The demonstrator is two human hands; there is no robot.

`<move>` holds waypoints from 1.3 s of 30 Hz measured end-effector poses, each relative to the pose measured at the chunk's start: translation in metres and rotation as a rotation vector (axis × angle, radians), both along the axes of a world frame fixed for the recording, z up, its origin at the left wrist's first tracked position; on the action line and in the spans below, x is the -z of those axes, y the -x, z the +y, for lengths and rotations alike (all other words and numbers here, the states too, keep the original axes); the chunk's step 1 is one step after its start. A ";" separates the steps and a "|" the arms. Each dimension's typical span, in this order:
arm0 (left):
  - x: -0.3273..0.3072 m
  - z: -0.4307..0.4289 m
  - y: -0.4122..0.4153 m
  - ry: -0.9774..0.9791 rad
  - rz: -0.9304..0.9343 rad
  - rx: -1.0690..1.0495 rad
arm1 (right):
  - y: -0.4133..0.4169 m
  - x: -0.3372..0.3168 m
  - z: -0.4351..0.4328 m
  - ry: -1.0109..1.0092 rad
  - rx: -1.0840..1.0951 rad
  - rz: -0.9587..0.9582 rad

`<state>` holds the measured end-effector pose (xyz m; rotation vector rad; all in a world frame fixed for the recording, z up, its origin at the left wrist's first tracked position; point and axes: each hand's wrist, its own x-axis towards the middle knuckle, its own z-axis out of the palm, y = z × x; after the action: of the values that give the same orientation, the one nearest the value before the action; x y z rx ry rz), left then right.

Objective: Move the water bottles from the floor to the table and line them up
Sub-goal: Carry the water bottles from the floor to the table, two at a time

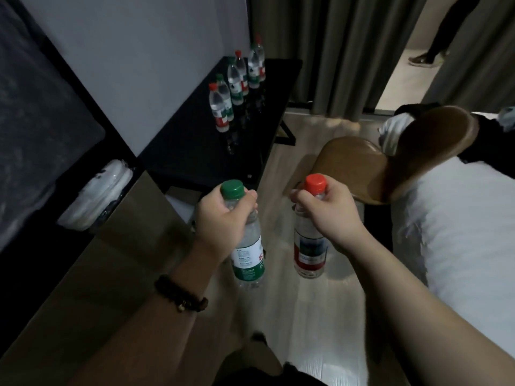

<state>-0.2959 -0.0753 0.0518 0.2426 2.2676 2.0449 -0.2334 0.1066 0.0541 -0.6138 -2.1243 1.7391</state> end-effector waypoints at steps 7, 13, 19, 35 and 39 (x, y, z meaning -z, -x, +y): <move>0.011 0.058 0.132 0.028 -0.013 0.015 | 0.128 -0.002 0.061 -0.028 -0.021 0.013; 0.001 0.110 0.247 0.051 -0.023 0.045 | 0.227 -0.017 0.112 -0.044 -0.031 -0.017; -0.003 0.164 0.334 0.114 0.011 0.060 | 0.311 -0.015 0.167 -0.045 -0.075 -0.017; 0.021 0.295 0.478 0.170 0.000 -0.313 | 0.552 0.029 0.316 -0.178 -0.521 -0.032; 0.028 0.300 0.497 0.225 0.013 -0.356 | 0.596 0.036 0.319 -0.187 -0.609 -0.086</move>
<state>-0.7930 0.2247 0.0242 -0.1762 2.6812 1.9028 -0.8290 0.4254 0.0177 0.0259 -2.6878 1.7717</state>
